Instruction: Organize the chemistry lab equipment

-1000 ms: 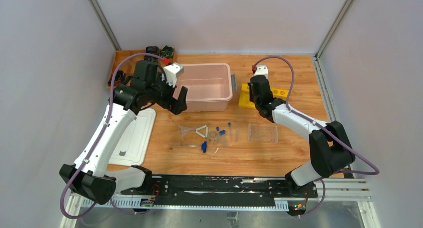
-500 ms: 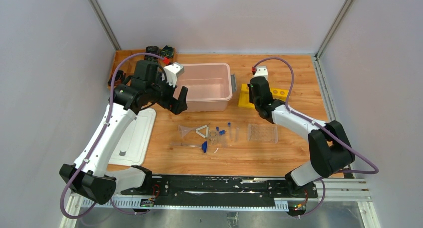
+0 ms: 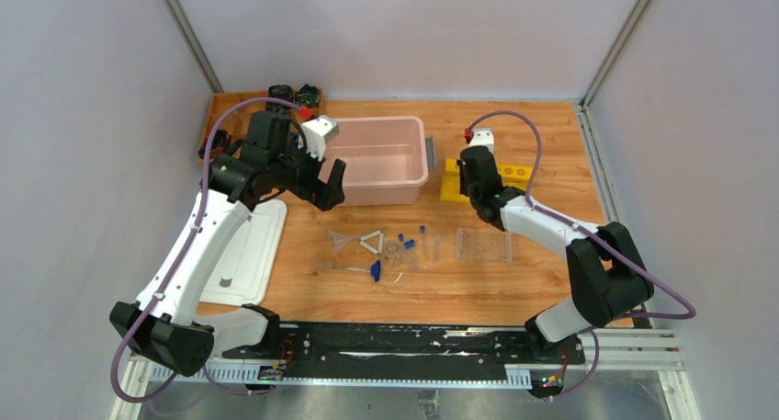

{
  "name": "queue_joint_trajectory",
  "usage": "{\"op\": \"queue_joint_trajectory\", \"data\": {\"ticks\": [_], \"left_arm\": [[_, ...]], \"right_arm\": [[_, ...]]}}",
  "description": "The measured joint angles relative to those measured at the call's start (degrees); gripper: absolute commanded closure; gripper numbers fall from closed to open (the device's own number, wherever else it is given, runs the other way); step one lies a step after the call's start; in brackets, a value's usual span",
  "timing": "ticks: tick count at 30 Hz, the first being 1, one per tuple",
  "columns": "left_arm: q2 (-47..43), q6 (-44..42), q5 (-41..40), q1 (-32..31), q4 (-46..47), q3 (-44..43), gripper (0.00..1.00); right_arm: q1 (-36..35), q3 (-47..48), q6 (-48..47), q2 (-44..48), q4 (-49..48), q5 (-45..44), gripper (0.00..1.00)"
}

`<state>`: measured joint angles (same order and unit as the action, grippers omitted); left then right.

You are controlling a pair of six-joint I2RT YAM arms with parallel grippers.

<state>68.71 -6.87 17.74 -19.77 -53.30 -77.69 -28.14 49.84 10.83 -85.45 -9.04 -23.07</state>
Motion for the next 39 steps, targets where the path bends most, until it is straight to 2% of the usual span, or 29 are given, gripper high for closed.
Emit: {"op": "queue_joint_trajectory", "data": {"ticks": [3, 5, 8, 12, 15, 20, 24, 39], "left_arm": [[0.0, 0.0, 0.0, 0.0, 0.0, 0.0, 0.00], [0.0, 0.0, 0.0, 0.0, 0.0, 0.0, 0.00], [0.0, 0.0, 0.0, 0.0, 0.0, 0.0, 0.00], [0.0, 0.0, 0.0, 0.0, 0.0, 0.0, 0.00], [0.0, 0.0, 0.0, 0.0, 0.0, 0.0, 0.00], [0.0, 0.0, -0.1, 0.0, 0.0, 0.0, 0.00], [0.0, 0.0, -0.2, 0.0, 0.0, 0.0, 0.00], [-1.0, 0.0, -0.3, 0.0, 0.0, -0.1, 0.00]], "right_arm": [[-0.1, 0.0, 0.4, 0.4, 0.9, 0.3, 0.58], [-0.3, 0.0, 0.9, 1.3, 1.8, 0.4, 0.55], [-1.2, 0.1, 1.5, 4.2, 4.1, 0.0, 0.55], [-3.8, 3.0, 3.8, 7.4, 10.6, -2.2, 0.68], [-6.5, 6.3, 7.4, 8.0, 16.1, -2.8, 0.72], [-12.2, 7.5, 15.4, 7.0, 24.9, -0.8, 0.72], [-14.8, 7.4, 21.0, 2.8, 30.1, 2.5, 0.71], [-15.5, 7.3, 28.0, -7.9, 34.0, 8.8, 0.68]]}}
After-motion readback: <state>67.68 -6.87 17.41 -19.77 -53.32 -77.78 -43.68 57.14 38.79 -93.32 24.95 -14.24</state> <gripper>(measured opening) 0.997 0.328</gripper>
